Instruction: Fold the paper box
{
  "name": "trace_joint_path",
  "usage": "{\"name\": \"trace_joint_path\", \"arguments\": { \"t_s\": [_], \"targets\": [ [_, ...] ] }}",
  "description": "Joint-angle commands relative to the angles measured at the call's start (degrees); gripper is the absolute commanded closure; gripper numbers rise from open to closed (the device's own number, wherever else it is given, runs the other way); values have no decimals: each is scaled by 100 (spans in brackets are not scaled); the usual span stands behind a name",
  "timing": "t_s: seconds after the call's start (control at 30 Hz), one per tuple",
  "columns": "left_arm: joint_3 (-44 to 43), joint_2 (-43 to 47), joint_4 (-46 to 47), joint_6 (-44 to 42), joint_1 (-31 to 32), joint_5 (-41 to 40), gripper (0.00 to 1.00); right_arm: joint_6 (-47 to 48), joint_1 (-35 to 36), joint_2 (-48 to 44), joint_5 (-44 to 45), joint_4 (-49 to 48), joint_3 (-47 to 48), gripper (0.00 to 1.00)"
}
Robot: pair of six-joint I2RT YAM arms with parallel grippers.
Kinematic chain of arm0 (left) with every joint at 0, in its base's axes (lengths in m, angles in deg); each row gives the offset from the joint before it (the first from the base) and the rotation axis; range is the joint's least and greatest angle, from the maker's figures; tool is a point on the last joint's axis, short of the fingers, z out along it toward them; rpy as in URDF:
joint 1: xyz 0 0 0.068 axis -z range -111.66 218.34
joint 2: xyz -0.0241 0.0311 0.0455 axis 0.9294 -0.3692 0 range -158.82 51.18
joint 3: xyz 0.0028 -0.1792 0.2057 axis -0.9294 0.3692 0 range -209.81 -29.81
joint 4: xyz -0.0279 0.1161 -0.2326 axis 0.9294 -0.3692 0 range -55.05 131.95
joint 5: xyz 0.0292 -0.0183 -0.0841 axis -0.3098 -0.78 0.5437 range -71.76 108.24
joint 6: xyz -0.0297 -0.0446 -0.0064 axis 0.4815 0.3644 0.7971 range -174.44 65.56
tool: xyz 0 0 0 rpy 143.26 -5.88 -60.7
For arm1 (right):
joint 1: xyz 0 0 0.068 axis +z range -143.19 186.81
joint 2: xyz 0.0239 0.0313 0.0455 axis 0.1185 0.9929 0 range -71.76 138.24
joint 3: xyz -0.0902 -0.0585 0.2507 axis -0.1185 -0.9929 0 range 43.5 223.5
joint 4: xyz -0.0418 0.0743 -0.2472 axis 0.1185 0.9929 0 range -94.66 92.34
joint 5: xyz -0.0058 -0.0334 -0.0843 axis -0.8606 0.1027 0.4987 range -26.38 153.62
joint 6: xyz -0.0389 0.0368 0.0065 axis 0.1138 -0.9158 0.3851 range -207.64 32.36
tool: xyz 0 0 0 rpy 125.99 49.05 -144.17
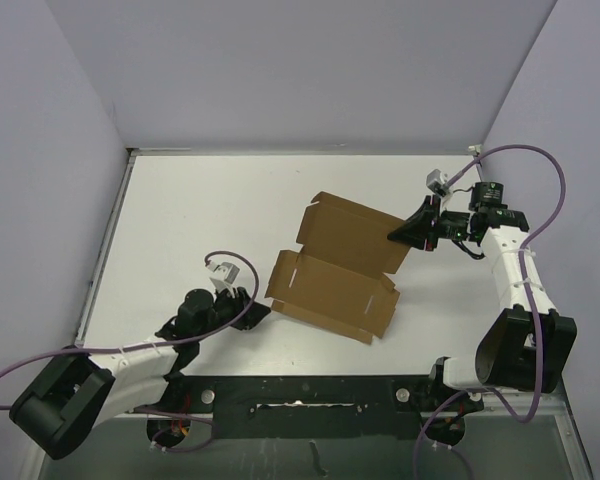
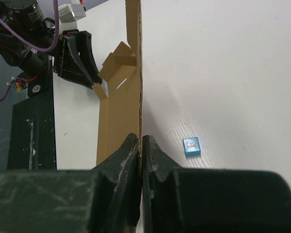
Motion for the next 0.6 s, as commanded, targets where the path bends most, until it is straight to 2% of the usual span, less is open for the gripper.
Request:
{"name": "trace_joint_path", "arguments": {
  "t_s": [0.0, 0.43, 0.57],
  "targets": [
    [-52, 55, 460, 51, 120, 65, 67, -86, 37, -9, -143, -195, -27, 100],
    [-323, -1354, 1757, 278, 393, 124, 64, -154, 100, -36, -225, -265, -76, 100],
    [-233, -1449, 2051, 356, 422, 100, 63, -162, 101, -36, -172, -274, -72, 100]
  ]
}}
